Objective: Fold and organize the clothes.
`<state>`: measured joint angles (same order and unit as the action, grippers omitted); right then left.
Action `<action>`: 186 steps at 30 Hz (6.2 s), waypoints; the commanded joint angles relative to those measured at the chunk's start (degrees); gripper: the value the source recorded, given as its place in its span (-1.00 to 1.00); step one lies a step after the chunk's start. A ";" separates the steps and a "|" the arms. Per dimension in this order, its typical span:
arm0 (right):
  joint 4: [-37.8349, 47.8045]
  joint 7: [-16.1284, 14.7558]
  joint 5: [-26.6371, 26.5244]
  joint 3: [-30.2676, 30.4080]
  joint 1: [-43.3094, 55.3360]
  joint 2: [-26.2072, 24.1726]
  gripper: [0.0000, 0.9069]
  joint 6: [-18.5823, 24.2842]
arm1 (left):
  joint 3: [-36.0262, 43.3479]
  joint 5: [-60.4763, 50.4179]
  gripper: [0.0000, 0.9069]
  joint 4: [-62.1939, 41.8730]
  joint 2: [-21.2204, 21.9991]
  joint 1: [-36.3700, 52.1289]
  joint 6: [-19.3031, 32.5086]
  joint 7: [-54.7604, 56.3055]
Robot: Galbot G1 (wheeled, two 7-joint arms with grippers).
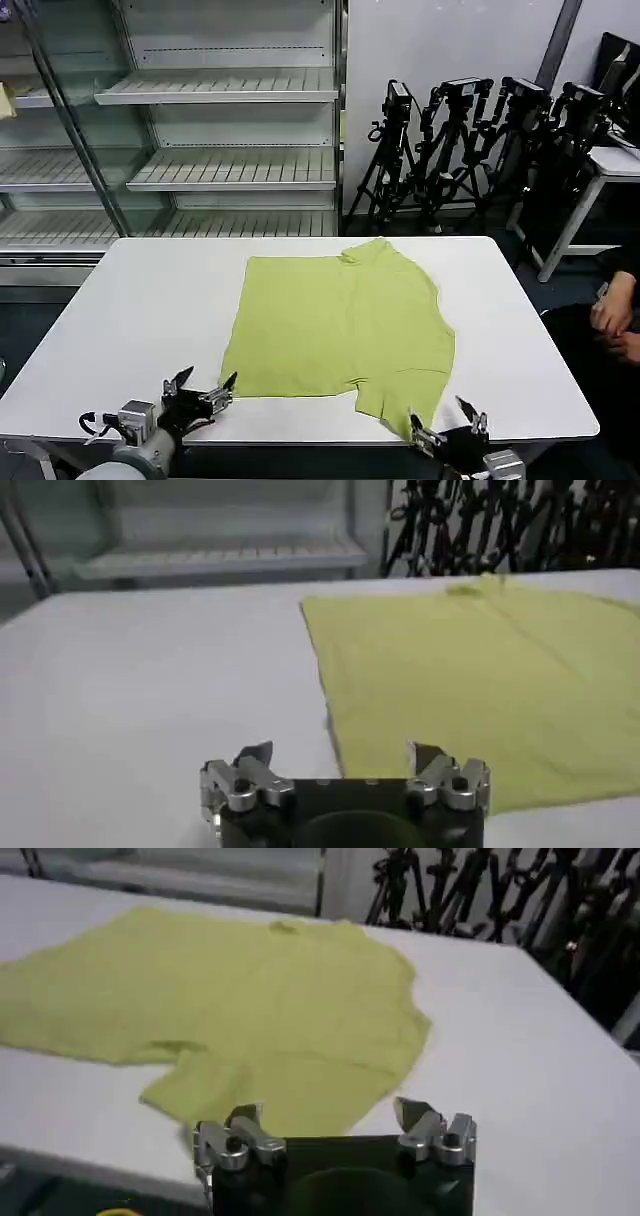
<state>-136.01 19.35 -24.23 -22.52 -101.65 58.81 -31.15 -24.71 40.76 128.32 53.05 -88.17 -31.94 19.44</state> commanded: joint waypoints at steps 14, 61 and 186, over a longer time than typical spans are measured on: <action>1.57 -0.77 -1.96 1.08 -1.99 0.83 -1.00 1.07 | 2.76 1.80 -0.96 -1.24 0.52 0.42 -1.12 0.02; -6.96 0.64 -11.10 -9.14 7.58 -2.94 -1.00 7.64 | -8.03 10.24 -0.96 8.32 3.84 -4.00 1.89 0.52; 6.29 -3.09 -8.48 -3.25 10.64 -4.24 -1.00 2.89 | 0.33 6.36 -0.91 -4.04 4.69 1.97 4.77 -1.73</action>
<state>-125.58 16.01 -32.75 -24.22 -85.82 55.01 -28.37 -22.34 46.94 119.32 58.47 -80.06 -27.21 17.74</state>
